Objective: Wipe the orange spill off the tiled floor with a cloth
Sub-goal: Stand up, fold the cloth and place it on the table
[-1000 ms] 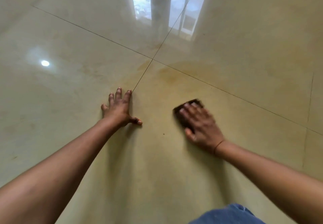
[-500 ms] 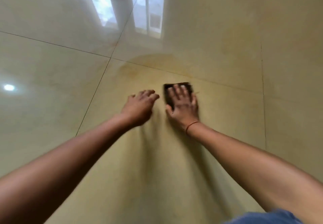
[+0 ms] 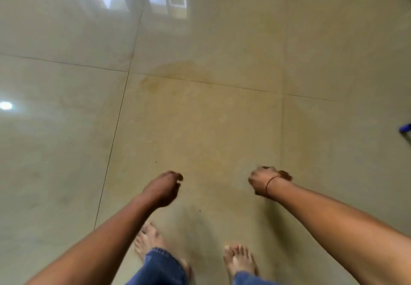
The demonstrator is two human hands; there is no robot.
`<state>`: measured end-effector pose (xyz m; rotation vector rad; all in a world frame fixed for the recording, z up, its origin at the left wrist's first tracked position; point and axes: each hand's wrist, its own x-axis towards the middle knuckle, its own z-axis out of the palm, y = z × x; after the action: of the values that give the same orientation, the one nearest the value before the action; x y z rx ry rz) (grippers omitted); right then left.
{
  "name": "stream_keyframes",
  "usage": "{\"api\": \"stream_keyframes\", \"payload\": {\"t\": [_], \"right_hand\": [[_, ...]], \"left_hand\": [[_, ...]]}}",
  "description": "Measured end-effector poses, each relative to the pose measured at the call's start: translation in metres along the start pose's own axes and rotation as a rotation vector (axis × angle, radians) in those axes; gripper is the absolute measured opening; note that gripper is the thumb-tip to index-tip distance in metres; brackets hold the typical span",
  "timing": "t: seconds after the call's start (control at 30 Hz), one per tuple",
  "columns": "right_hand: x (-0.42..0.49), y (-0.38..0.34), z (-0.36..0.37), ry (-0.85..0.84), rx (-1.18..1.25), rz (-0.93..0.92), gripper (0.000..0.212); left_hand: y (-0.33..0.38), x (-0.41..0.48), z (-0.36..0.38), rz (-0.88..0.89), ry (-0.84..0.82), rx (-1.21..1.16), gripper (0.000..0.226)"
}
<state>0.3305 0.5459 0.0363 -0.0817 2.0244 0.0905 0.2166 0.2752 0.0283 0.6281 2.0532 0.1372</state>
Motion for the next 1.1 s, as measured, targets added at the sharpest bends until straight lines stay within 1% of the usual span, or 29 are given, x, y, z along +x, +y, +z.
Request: {"api": "stream_keyframes", "payload": {"t": [0.03,0.07,0.1,0.13,0.17,0.23,0.33,0.4,0.47,0.57,0.6,0.67,0.7,0.77,0.8,0.87,0.97,1.0,1.07,1.1], "right_hand": [[-0.042,0.016,-0.01,-0.103,0.064,0.085,0.026],[-0.08,0.029,-0.024,-0.179,0.163,0.129,0.024],[-0.115,0.039,-0.036,-0.203,0.286,0.152,0.024],[-0.148,0.047,-0.049,-0.184,0.43,0.164,0.026],[-0.183,0.058,-0.064,-0.124,0.589,0.178,0.028],[-0.254,0.074,-0.099,0.032,0.894,0.198,0.025],[-0.352,0.09,-0.152,0.288,1.305,0.23,0.026],[-0.408,0.093,-0.183,0.444,1.573,0.225,0.024],[-0.46,0.094,-0.208,0.583,1.815,0.199,0.024],[-0.545,0.094,-0.241,0.762,2.052,0.148,0.03],[-0.578,0.093,-0.252,0.833,2.108,0.136,0.032],[-0.618,0.094,-0.268,0.935,2.164,0.124,0.031],[-0.637,0.096,-0.275,0.982,2.183,0.126,0.027],[-0.672,0.1,-0.284,1.071,2.191,0.143,0.015],[-0.686,0.104,-0.289,1.086,2.17,0.153,0.013],[-0.707,0.111,-0.294,1.014,2.118,0.163,0.019],[-0.743,0.115,-0.3,0.929,2.054,0.18,0.037],[-0.754,0.117,-0.3,0.965,2.019,0.186,0.037],[-0.778,0.124,-0.299,1.072,1.944,0.194,0.023],[-0.787,0.128,-0.299,1.103,1.907,0.205,0.022]], "left_hand": [[0.029,-0.02,-0.009,0.036,-0.077,0.013,0.032],[0.058,-0.037,-0.023,0.057,-0.134,0.03,0.031],[0.086,-0.054,-0.037,0.08,-0.145,0.025,0.03],[0.116,-0.072,-0.056,0.09,-0.145,0.006,0.029],[0.147,-0.09,-0.079,0.105,-0.122,-0.036,0.029],[0.211,-0.131,-0.134,0.125,-0.062,-0.158,0.028],[0.296,-0.198,-0.216,0.143,0.002,-0.472,0.026],[0.342,-0.239,-0.263,0.149,-0.044,-0.679,0.026],[0.379,-0.277,-0.305,0.153,-0.107,-0.82,0.031],[0.422,-0.334,-0.363,0.246,-0.166,-0.893,0.042],[0.435,-0.357,-0.383,0.284,-0.203,-0.872,0.042],[0.451,-0.383,-0.407,0.366,-0.249,-0.797,0.035],[0.459,-0.395,-0.419,0.416,-0.238,-0.744,0.03],[0.472,-0.419,-0.439,0.487,-0.146,-0.691,0.015],[0.479,-0.429,-0.449,0.519,-0.111,-0.693,0.01],[0.489,-0.442,-0.462,0.546,-0.048,-0.718,0.009],[0.51,-0.455,-0.481,0.552,0.012,-0.797,0.018],[0.521,-0.461,-0.486,0.566,0.008,-0.804,0.021],[0.547,-0.472,-0.498,0.599,-0.033,-0.778,0.026],[0.56,-0.476,-0.503,0.624,-0.055,-0.773,0.027]]}}
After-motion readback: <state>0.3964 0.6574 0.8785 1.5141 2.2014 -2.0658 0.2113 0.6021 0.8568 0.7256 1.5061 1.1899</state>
